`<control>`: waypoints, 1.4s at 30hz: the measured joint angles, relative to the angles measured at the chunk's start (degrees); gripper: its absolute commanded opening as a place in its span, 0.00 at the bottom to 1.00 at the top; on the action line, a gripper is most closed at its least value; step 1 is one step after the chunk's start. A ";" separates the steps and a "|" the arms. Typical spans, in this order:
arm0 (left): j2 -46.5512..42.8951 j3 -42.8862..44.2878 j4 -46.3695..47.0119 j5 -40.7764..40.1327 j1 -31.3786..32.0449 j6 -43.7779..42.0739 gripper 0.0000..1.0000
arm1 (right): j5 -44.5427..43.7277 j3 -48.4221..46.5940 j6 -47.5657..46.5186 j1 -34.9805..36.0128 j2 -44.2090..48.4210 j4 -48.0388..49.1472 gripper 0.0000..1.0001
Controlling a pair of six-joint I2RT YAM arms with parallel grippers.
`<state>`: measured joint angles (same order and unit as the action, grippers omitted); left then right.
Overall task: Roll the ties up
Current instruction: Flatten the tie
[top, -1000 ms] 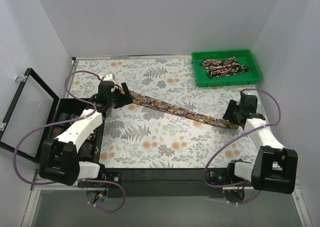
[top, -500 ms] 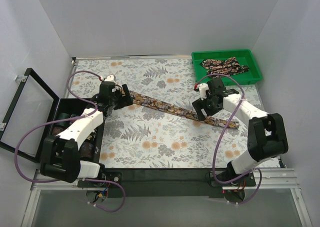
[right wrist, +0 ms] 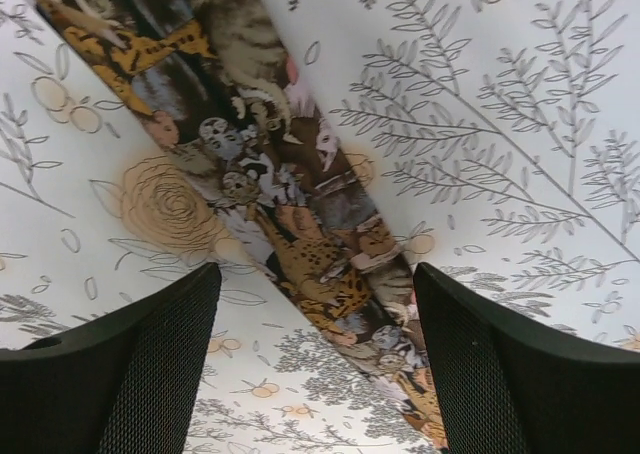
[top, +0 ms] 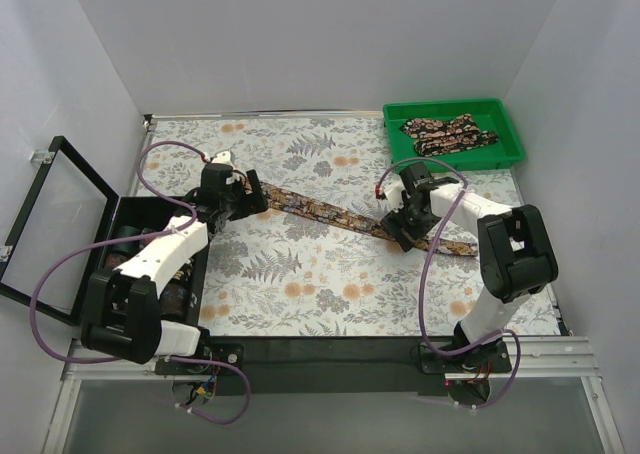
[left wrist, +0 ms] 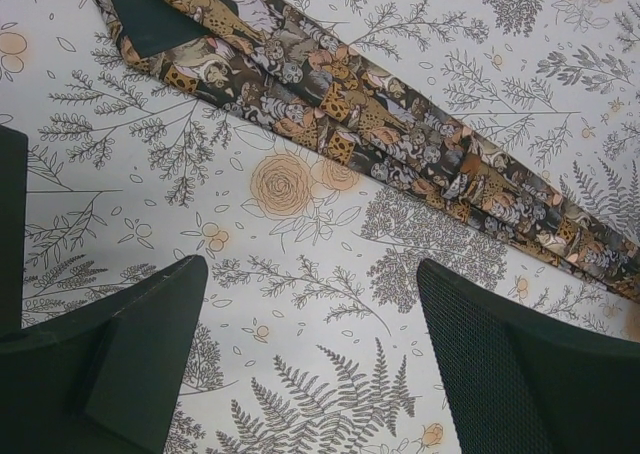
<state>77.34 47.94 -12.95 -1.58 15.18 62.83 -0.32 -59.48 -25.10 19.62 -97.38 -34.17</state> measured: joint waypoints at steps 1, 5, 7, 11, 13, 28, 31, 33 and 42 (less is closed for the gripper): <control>0.00 0.00 0.00 0.04 0.11 -0.04 0.79 | -0.83 -0.44 -0.44 0.00 -0.31 0.00 0.70; 0.11 0.00 0.00 0.13 0.68 -0.22 0.79 | -2.86 -1.40 -1.68 0.00 -1.11 0.00 0.69; 0.13 0.00 0.00 0.15 0.85 -0.31 0.78 | -2.95 -1.84 -2.19 0.00 -1.53 -0.11 0.68; 0.17 0.00 0.00 0.15 1.09 -0.48 0.78 | -2.93 -3.13 -2.91 0.00 -2.89 -0.98 0.64; 0.24 0.00 0.00 0.15 1.16 -0.48 0.78 | -2.75 -3.80 -3.30 0.04 -3.52 -1.70 0.61; 1.11 0.00 0.02 0.37 1.44 -0.94 0.75 | 0.79 -7.34 -5.60 0.07 -6.93 -5.90 0.46; 1.16 0.00 0.04 0.52 1.44 -0.98 0.75 | 0.96 -8.20 -5.92 0.07 -7.56 -6.49 0.41; 1.36 0.00 0.02 0.61 1.44 -1.07 0.75 | 0.98 -8.83 -6.08 0.04 -8.02 -7.02 0.41; 2.51 0.00 0.17 0.72 1.44 -0.96 0.75 | 2.97 -12.13 -4.44 0.02 -9.79 -7.61 0.61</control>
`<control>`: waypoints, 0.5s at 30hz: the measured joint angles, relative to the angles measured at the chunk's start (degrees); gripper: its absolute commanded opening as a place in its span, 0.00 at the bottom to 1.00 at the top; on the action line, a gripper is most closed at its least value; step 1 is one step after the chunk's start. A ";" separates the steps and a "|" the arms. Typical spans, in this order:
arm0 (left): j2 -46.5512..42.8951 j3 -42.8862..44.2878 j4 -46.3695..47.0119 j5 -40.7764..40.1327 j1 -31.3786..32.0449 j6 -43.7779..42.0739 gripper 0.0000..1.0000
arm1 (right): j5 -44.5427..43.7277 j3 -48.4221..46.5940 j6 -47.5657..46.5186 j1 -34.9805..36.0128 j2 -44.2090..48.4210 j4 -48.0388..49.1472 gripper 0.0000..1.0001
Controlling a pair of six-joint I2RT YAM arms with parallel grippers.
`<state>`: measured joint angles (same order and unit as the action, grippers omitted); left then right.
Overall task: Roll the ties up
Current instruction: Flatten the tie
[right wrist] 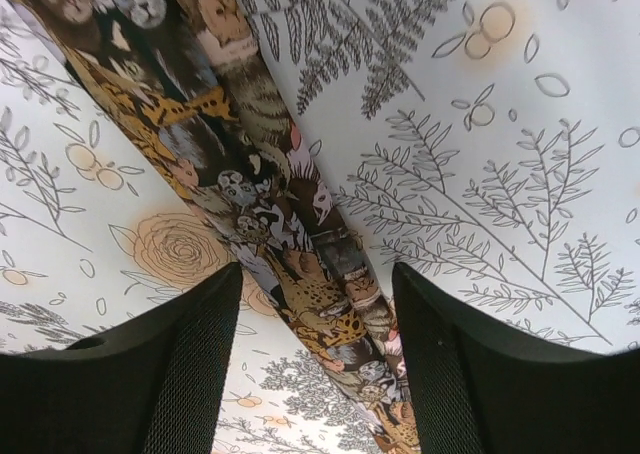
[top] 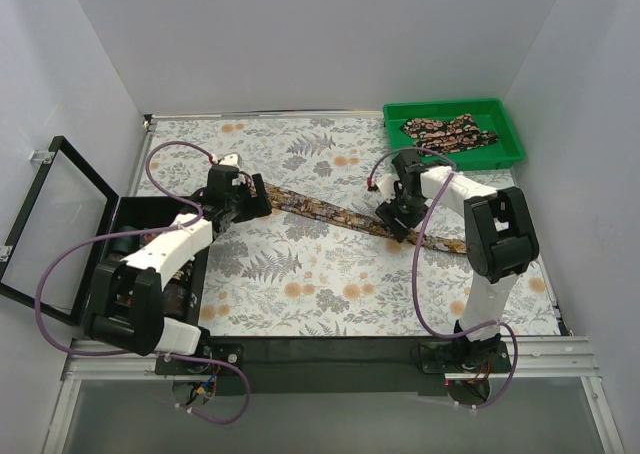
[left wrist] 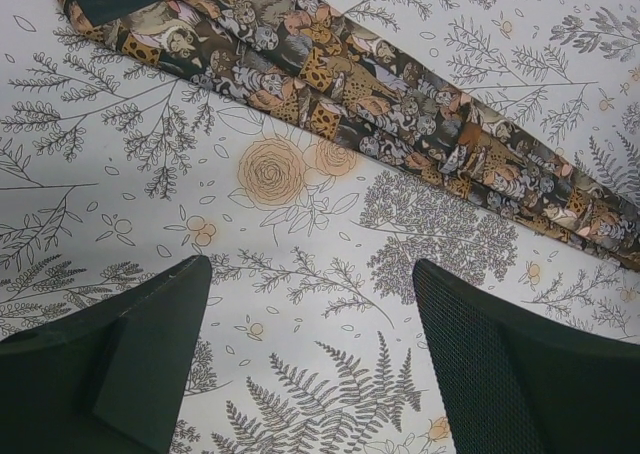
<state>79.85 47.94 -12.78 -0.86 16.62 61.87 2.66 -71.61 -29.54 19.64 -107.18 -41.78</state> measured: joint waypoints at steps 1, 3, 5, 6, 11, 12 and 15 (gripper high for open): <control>0.15 0.02 0.11 0.00 0.00 0.15 0.75 | 0.68 -0.33 1.07 0.00 0.00 0.31 0.62; 1.07 0.59 0.17 -0.02 0.00 0.94 0.75 | 1.77 -0.92 3.45 0.00 0.61 0.66 0.66; 2.67 1.99 0.11 0.02 0.00 2.10 0.73 | 2.27 -1.40 6.95 0.02 2.62 1.16 0.68; 3.48 2.73 0.11 0.02 0.02 2.58 0.73 | 2.36 -1.49 8.46 0.04 3.96 1.40 0.68; 8.94 9.31 0.37 -0.83 1.09 4.74 0.53 | 0.66 -1.62 18.40 -0.11 15.30 3.50 0.69; 10.21 10.78 0.42 -1.27 1.62 5.05 0.50 | 0.37 -1.09 20.31 -0.39 17.92 4.61 0.69; 14.19 14.34 0.87 -1.95 3.17 5.29 0.39 | 0.28 2.62 25.03 -2.38 25.94 8.07 0.69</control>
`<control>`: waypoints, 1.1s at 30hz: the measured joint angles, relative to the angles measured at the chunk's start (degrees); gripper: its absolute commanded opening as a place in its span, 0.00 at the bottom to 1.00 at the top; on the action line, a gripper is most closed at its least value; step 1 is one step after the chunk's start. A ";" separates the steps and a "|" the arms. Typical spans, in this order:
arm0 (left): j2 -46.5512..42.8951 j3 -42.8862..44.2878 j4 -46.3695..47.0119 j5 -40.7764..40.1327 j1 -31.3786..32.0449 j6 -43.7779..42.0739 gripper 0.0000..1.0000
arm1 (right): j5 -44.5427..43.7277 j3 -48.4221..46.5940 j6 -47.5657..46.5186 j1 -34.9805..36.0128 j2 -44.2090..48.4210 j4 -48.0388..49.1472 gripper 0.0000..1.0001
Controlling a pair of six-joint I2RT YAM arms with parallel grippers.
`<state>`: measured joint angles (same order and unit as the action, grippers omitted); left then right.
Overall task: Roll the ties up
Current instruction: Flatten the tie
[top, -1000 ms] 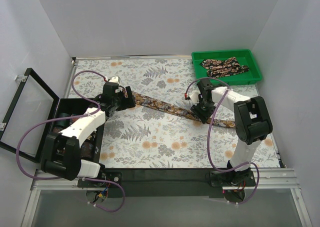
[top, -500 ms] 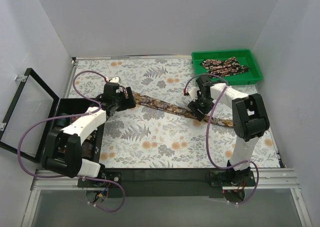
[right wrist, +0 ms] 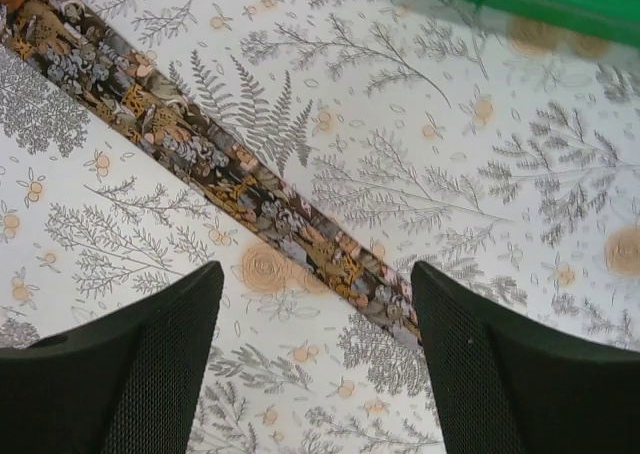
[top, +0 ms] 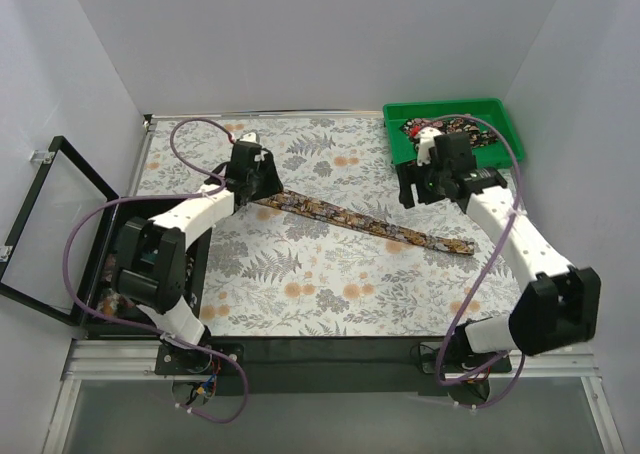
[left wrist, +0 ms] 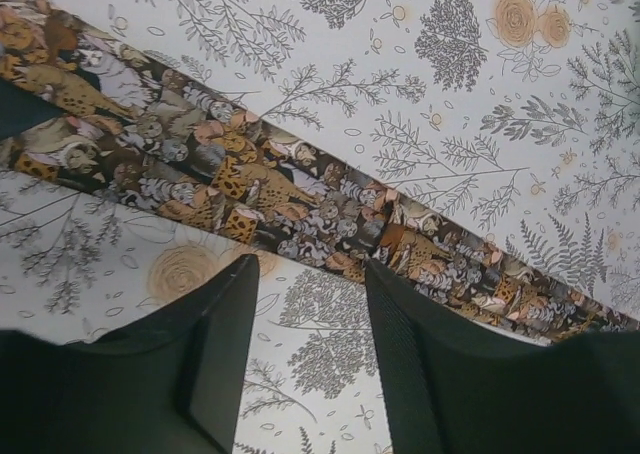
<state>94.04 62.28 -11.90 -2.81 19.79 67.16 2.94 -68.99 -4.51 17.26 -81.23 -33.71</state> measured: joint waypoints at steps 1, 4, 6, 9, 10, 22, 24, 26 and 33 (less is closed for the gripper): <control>1.27 0.83 0.13 -0.15 0.33 0.07 0.38 | -0.02 1.77 1.57 -1.16 2.64 1.11 0.69; 4.20 2.47 -0.26 -0.26 1.31 0.24 0.32 | 0.59 7.72 5.68 -4.81 8.92 3.89 0.69; 6.14 3.56 -0.55 -0.28 1.88 0.24 0.31 | 1.14 12.09 8.02 -7.50 12.00 5.77 0.70; 8.55 4.66 -0.74 -0.39 2.51 0.20 0.30 | 1.38 17.70 10.71 -10.25 15.61 7.23 0.76; 9.38 5.07 -0.98 -0.42 2.64 0.20 0.28 | 1.33 19.54 11.63 -10.97 17.09 7.54 0.76; 17.00 7.23 -1.46 -0.79 2.95 0.39 0.23 | 1.36 23.08 14.95 -13.88 23.80 10.78 0.76; 17.38 7.98 -1.36 -1.33 2.95 0.33 0.22 | 1.38 23.17 15.06 -14.10 23.82 11.04 0.76; 17.64 8.02 -1.16 -1.97 2.93 0.31 0.21 | 1.36 23.50 15.08 -14.29 23.89 11.37 0.76; 18.60 9.18 -1.14 -3.76 0.20 -0.15 0.21 | 1.55 23.89 15.17 -15.02 23.69 11.30 0.76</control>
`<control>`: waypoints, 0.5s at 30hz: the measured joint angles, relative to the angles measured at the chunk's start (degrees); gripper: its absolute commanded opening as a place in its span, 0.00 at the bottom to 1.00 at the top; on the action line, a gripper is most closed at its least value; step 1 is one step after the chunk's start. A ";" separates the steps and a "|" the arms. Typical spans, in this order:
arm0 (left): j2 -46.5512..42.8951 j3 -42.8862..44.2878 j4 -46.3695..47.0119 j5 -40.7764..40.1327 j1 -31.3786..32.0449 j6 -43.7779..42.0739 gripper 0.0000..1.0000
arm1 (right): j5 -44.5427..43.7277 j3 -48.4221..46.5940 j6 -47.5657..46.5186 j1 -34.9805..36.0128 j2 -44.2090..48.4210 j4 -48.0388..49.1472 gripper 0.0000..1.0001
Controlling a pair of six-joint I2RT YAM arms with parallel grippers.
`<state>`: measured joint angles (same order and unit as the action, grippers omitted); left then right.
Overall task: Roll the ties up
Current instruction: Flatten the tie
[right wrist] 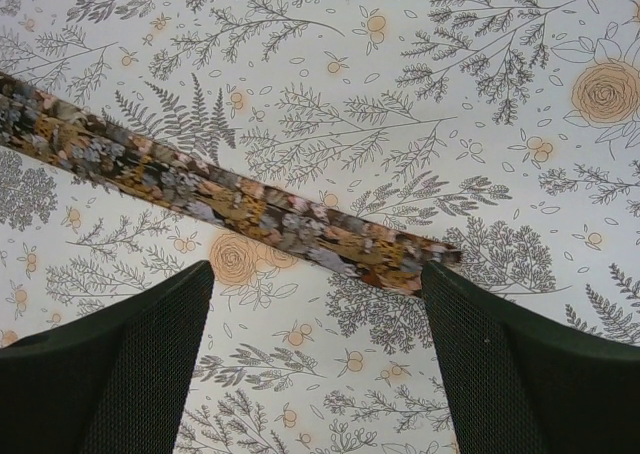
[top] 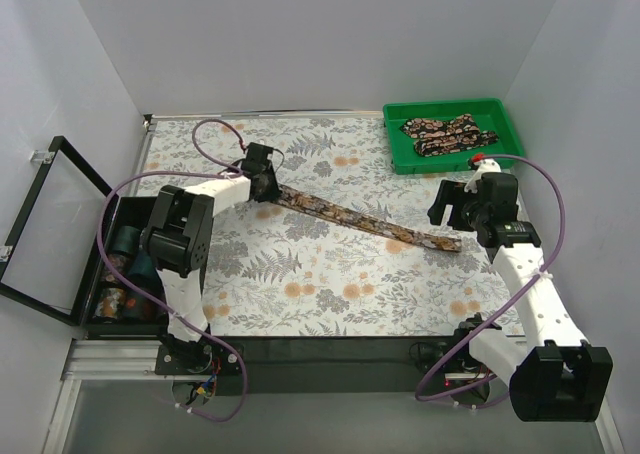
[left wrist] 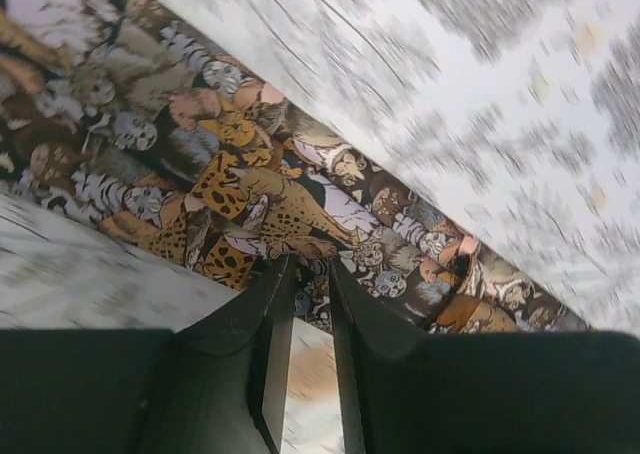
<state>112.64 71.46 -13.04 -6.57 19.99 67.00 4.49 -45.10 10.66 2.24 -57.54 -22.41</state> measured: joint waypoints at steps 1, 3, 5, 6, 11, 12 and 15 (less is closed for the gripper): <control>0.55 0.87 -0.31 -0.13 -1.20 -0.13 0.21 | 0.02 0.00 0.11 -0.04 -0.26 0.00 0.76; 2.01 2.78 -0.48 -0.55 -4.02 -0.46 0.21 | 0.04 0.00 0.28 -0.20 -0.85 0.00 0.79; 3.67 5.25 -0.79 -1.44 -6.71 -1.03 0.21 | 0.02 0.02 0.76 -0.39 -1.42 -0.02 0.80; 4.33 6.21 -0.90 -1.88 -7.63 -1.25 0.21 | 0.02 0.04 0.98 -0.50 -1.64 0.00 0.80; 7.06 10.58 -2.54 -3.52 -11.41 -2.27 0.26 | 1.68 0.59 2.10 -1.09 -4.15 0.24 0.71; 7.39 11.21 -2.84 -3.58 -11.74 -2.40 0.31 | 2.40 0.81 2.38 -1.11 -5.11 0.31 0.69; 7.69 12.24 -3.85 -3.37 -12.28 -2.78 0.44 | 4.96 1.44 3.19 -1.11 -7.89 0.70 0.65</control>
<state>120.33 83.70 -16.88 -9.93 7.70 64.23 9.45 -43.66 13.85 1.13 -65.43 -21.71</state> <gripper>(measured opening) 0.360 0.667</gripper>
